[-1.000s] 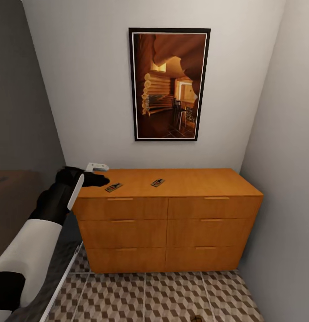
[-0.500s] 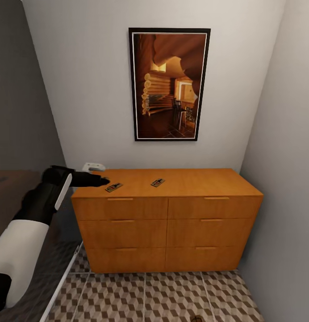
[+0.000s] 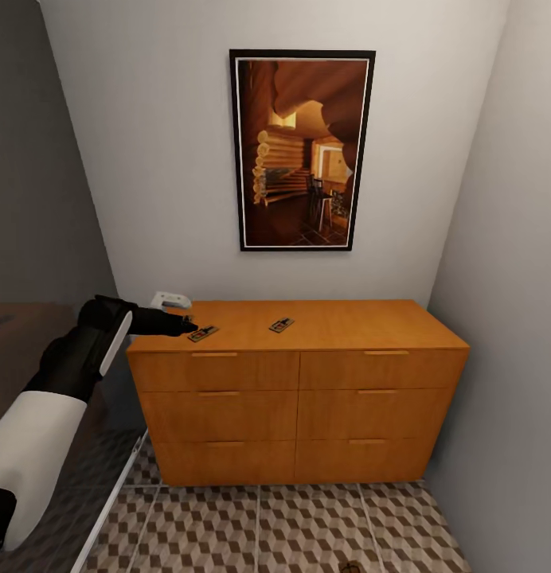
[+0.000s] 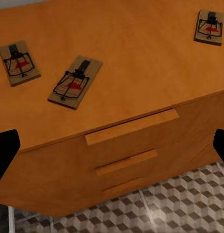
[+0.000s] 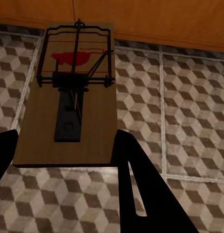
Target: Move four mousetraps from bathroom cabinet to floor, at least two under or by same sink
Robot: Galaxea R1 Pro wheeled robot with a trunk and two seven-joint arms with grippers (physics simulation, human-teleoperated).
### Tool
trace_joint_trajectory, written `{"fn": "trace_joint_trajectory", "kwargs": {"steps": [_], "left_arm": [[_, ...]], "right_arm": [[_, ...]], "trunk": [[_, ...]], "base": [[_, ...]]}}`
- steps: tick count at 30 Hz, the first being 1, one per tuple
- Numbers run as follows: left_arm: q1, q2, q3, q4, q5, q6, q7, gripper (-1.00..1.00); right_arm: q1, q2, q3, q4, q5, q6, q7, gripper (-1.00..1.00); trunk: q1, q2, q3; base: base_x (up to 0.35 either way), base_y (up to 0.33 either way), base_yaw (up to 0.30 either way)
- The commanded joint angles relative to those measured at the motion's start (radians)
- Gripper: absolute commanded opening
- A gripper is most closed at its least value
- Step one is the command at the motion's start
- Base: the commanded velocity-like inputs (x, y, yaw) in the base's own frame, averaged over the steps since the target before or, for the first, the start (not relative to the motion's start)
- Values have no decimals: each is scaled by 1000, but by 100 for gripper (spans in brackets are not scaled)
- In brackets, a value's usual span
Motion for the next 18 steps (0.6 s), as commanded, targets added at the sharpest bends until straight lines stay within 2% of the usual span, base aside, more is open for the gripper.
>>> {"fn": "trace_joint_trajectory", "kwargs": {"steps": [1,5,13,18], "left_arm": [[-1,1,-2,0,-1,4,-2,100],[-1,1,-8,2,-1,4,-2,100],[-1,1,-43,9,-6,2,-1,100],[-1,1,-94,30,-23,2,-1,100]], "right_arm": [[-1,0,1,1,8,-2,-7,-100],[-1,0,1,1,7,-2,-7,-100],[-1,0,1,1,8,-2,-7,-100],[-1,0,1,1,8,-2,-7,-100]], "trunk": [[0,-1,-1],[0,-1,-1],[0,-1,-1],[0,-1,-1]], "base": [[0,0,0],[0,0,0],[57,0,0],[118,0,0]]}}
